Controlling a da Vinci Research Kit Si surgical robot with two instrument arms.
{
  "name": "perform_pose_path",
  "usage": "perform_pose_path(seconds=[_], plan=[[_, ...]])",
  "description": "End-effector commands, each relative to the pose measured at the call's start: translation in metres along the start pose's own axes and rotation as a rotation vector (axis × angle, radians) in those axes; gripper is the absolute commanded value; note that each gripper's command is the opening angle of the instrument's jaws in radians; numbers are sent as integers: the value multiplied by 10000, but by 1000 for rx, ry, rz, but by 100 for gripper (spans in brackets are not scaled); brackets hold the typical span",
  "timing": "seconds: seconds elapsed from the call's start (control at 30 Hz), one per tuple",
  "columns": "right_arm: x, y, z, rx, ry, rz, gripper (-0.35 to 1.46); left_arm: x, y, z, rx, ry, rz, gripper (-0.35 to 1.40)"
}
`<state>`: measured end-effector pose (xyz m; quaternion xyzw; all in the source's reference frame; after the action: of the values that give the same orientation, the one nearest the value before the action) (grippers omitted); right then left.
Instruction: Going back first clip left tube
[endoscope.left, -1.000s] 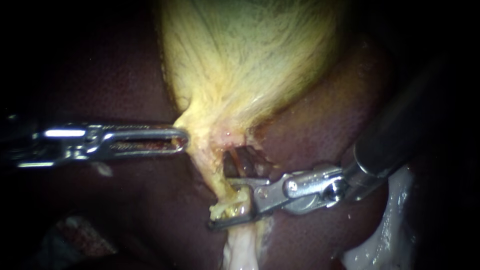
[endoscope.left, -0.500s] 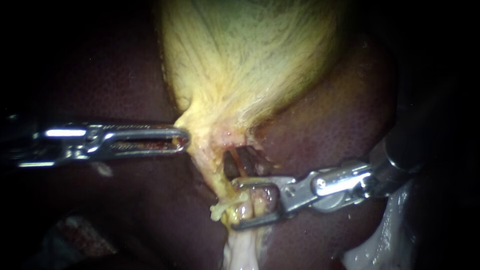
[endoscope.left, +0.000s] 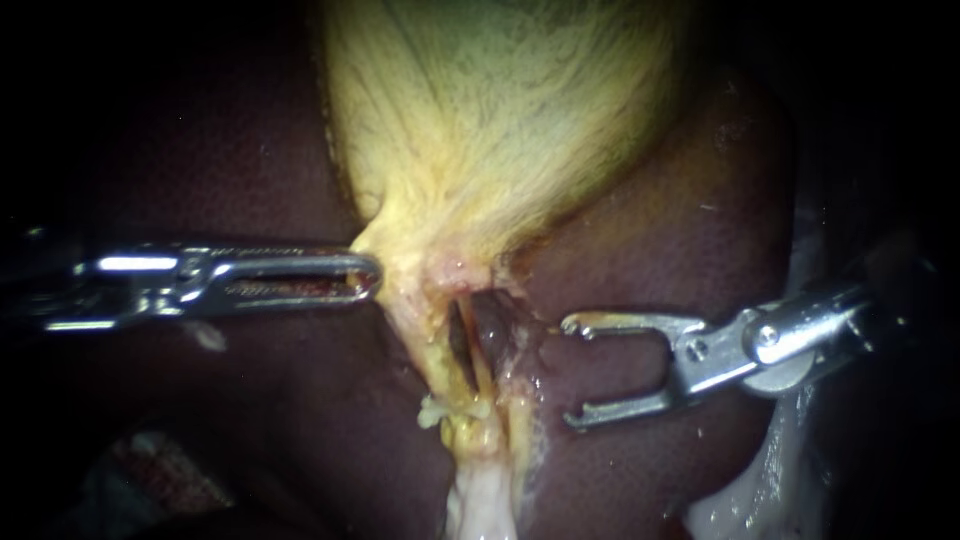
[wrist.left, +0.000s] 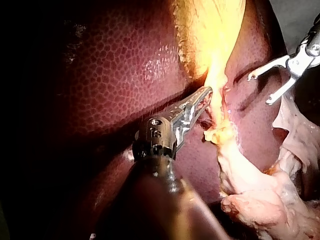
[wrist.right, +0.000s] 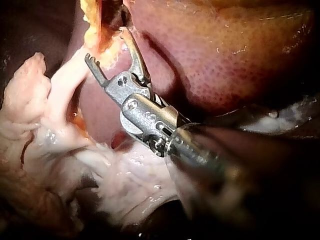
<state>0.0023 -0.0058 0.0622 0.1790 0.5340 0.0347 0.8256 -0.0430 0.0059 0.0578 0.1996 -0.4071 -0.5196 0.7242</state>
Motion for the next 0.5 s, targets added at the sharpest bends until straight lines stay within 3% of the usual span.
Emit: perform_pose_path(seconds=[0.03,0.17,0.5], plan=[[1,0,-2,-4,-3,-7,60,1,1,2,-2,-1,1,-30],[2,1,-4,-9,-4,-9,60,6,7,11,1,0,4,-30],[3,-1,-4,-8,-5,-27,60,29,26,68,-2,48,24,-30]])
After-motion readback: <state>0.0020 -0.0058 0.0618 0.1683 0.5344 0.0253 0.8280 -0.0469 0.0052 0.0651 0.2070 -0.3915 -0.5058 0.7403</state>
